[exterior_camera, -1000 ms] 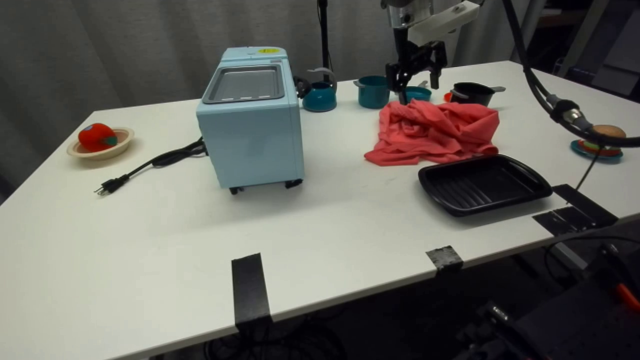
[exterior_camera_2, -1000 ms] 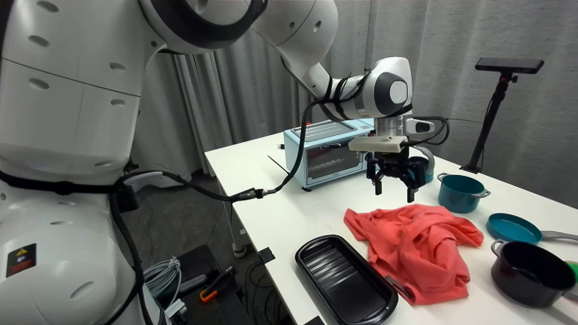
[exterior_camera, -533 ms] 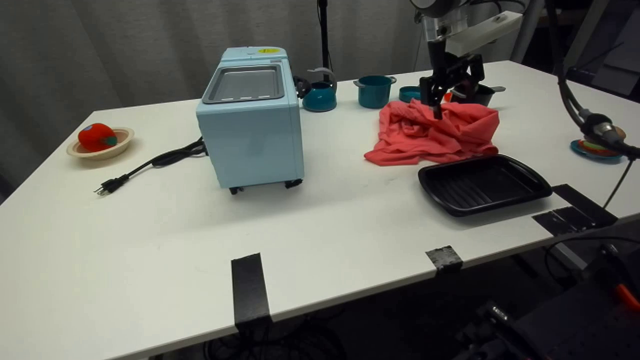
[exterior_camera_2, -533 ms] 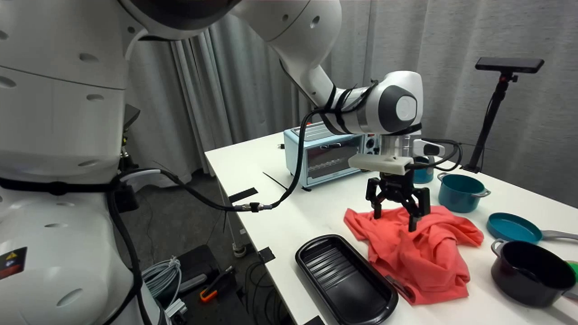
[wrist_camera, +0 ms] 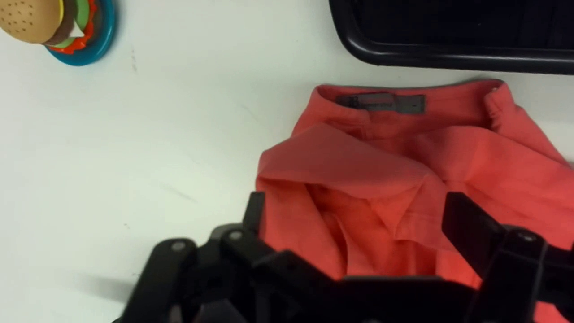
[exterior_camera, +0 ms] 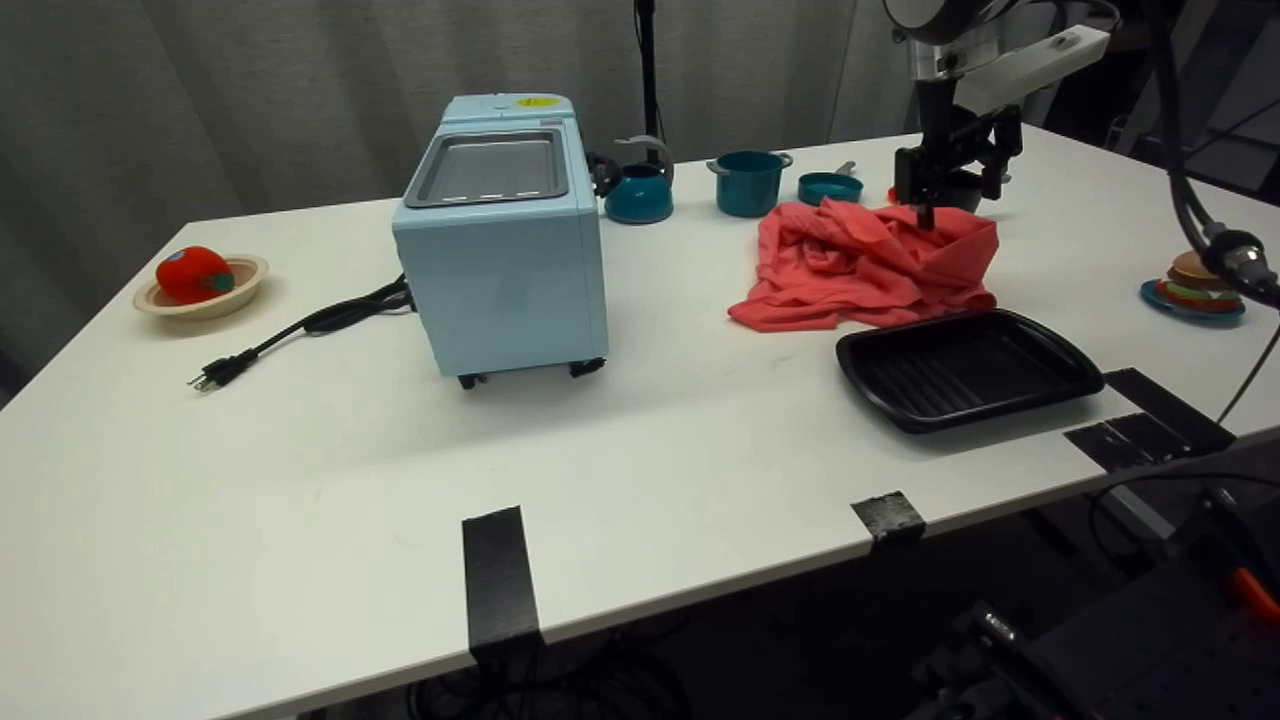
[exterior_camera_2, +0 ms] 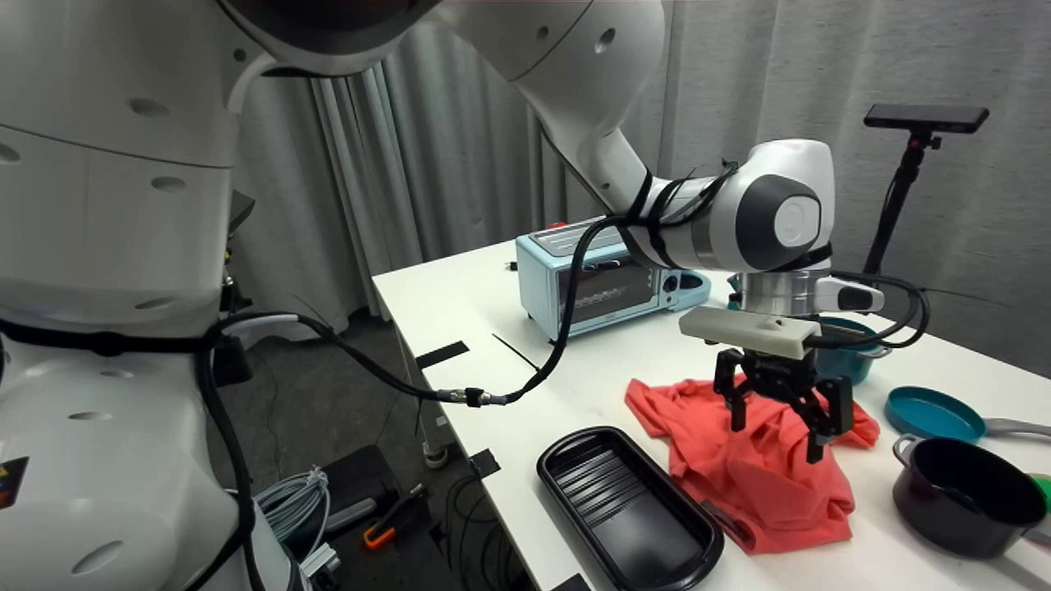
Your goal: Unfold the shirt
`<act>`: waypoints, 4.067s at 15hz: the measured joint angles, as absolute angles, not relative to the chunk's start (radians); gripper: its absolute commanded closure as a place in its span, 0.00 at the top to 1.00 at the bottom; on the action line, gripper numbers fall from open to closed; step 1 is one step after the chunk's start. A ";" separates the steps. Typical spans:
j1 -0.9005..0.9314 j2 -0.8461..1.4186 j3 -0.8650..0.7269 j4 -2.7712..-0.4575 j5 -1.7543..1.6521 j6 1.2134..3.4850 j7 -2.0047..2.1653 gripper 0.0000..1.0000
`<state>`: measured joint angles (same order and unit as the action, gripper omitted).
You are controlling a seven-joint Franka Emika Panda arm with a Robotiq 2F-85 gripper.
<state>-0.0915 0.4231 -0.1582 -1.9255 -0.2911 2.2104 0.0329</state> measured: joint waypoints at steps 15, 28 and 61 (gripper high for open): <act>-0.100 0.599 -0.101 -1.792 -0.257 2.213 -0.097 0.58; -0.101 0.590 -0.102 -1.745 -0.257 2.215 -0.098 0.01; -0.101 0.648 -0.052 -1.594 -0.080 2.353 0.095 1.00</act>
